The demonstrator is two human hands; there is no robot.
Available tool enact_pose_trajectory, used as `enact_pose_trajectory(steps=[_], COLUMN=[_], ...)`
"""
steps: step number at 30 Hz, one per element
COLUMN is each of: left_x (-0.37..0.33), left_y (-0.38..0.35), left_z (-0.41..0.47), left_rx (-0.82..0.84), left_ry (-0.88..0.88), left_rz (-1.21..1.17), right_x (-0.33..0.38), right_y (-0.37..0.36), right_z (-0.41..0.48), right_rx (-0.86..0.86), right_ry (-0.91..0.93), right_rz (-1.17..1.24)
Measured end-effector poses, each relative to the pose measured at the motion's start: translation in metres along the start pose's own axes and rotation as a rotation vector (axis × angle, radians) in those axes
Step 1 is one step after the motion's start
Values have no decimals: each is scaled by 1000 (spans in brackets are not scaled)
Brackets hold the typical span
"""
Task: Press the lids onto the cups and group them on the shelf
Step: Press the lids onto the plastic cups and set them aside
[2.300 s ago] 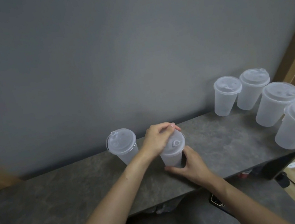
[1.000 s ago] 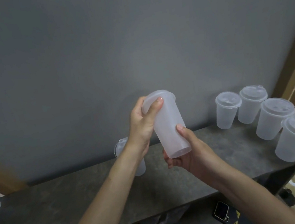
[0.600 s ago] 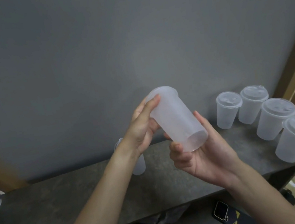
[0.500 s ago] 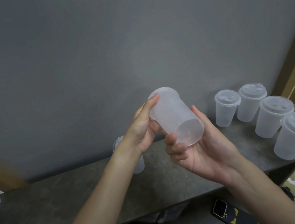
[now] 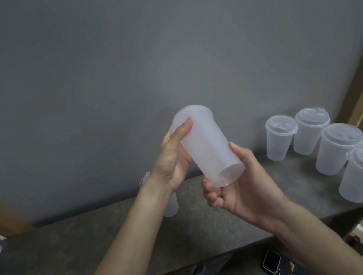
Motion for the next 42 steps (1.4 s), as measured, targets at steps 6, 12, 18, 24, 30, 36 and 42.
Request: enact_pose_trajectory(steps=[6,12,18,24,30,36,42], left_x=[20,5,11,16,17,-4,0], left_y=[-2,9,10,20,19,20,12], left_z=[-3,0,4,8,7,2,1], left_rx=[41,-90,-30,-171,-171,-192,-49], left_ry=[88,-36,37,39,43,-59,-22], left_rz=[-95,39,-27,38,62,208,-13], right_x=[-6,-9,-13,-15,-15,-11,-12], right_y=[-4,10,2,8,9,29,14], right_z=[-1,0,-1,0,-1,4,-2], right_rx=[2,-10,11,-35,-15,-100,-50], right_ry=[10,-32,-107,-107,-129,-58,-134], right_rz=[141,52,240,208,187,-181,84])
Point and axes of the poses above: each hand's wrist, its own z-axis towards the middle knuckle, its own y-axis out of the back of the hand, x = y × z, the point moved 9 cm from there along z, towards the middle knuckle, and after that the axes turned 9 degrees about y, right-handed, at the moved point
